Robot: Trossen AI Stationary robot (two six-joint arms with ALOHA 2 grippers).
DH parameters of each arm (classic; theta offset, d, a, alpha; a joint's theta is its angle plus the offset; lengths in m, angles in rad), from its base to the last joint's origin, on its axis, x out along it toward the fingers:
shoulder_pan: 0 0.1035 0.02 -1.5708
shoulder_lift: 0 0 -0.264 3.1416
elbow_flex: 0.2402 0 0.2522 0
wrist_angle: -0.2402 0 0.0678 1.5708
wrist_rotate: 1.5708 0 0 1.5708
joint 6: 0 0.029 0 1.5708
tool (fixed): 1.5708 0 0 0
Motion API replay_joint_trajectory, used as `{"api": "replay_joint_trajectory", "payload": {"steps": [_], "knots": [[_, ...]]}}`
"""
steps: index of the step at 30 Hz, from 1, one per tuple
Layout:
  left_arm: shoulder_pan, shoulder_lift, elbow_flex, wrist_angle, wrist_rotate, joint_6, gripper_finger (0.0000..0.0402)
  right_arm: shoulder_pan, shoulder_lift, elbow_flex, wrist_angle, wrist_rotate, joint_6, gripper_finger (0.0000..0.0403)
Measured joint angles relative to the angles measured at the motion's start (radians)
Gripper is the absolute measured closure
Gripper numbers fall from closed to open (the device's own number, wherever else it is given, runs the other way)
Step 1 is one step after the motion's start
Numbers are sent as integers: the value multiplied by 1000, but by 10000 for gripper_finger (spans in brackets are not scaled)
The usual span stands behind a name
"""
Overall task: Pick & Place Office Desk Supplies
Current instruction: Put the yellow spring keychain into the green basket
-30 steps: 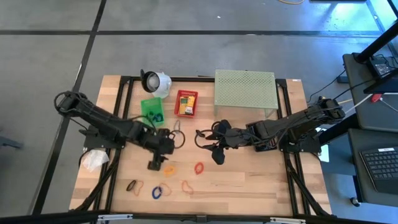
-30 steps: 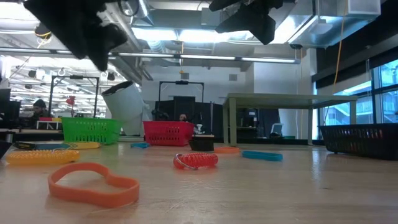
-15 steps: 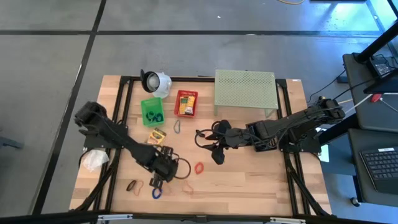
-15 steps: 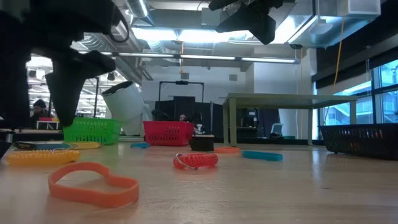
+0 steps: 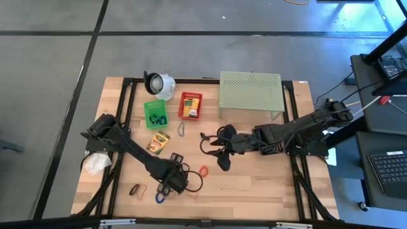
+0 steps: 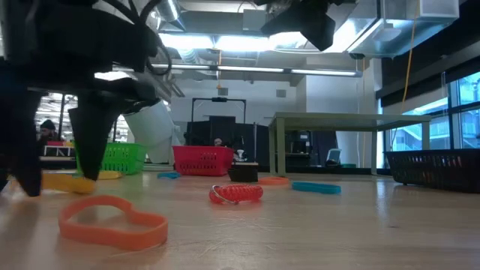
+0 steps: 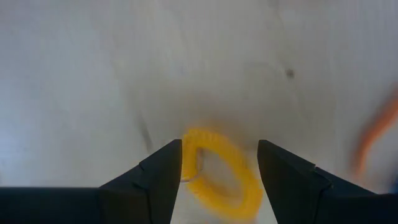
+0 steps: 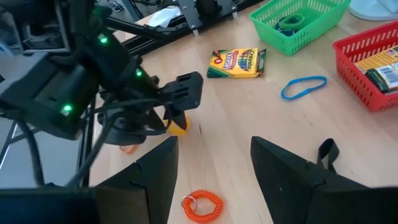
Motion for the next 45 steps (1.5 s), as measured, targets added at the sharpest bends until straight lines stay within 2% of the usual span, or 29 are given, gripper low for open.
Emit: {"api": "replay_joint_trajectory", "payload": {"steps": [3,7,18,24,30,45], "knots": [[15,4,0,2,73,-23,198,9,0,0,0,0,2,199],[30,13,2,4,92,-49,198,23,0,0,4,20,4,199],[37,9,1,-4,72,-51,199,47,0,0,21,42,5,199],[39,4,22,-76,29,-51,185,47,0,0,22,45,5,199],[38,4,22,-141,111,-51,171,47,0,0,24,45,7,199],[37,5,21,-179,73,-51,171,56,0,0,28,44,7,199]]}}
